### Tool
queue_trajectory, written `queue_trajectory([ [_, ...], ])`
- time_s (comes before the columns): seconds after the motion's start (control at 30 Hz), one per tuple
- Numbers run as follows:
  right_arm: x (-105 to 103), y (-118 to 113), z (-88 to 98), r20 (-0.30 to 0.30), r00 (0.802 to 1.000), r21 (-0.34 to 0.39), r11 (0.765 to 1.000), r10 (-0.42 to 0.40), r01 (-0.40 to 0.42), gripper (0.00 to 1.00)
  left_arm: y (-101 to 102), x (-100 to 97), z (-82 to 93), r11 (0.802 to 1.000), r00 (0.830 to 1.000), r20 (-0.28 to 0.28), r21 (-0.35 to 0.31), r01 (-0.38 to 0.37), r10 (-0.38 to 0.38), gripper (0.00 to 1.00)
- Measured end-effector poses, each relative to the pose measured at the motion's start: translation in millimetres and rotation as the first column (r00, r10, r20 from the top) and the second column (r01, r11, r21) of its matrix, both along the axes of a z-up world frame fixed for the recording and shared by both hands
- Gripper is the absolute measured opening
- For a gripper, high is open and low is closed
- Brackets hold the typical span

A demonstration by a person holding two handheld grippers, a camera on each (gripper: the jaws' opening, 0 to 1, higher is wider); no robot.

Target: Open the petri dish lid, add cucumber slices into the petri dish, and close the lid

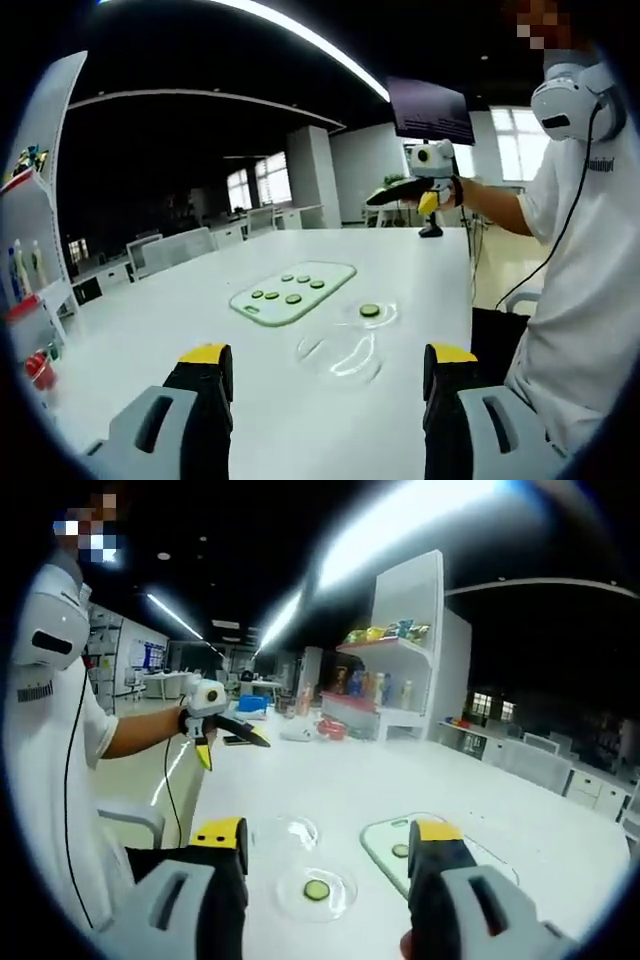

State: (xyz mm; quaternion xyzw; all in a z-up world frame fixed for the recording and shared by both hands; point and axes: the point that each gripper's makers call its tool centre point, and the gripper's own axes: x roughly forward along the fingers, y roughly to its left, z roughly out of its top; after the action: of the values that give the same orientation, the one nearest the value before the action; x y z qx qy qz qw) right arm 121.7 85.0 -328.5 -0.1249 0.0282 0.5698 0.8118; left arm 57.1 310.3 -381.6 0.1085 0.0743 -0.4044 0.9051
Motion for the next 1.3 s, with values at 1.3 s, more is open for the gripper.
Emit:
queue_trajectory([
  [1.3, -12, 95, -76.0, -0.088, 0.965, -0.255, 0.931, 0.247, -0.261, 0.74, -27, 29.3, -47.1, 0.982, 0.979, -0.14, 0.092, 0.163, -0.15, 0.78],
])
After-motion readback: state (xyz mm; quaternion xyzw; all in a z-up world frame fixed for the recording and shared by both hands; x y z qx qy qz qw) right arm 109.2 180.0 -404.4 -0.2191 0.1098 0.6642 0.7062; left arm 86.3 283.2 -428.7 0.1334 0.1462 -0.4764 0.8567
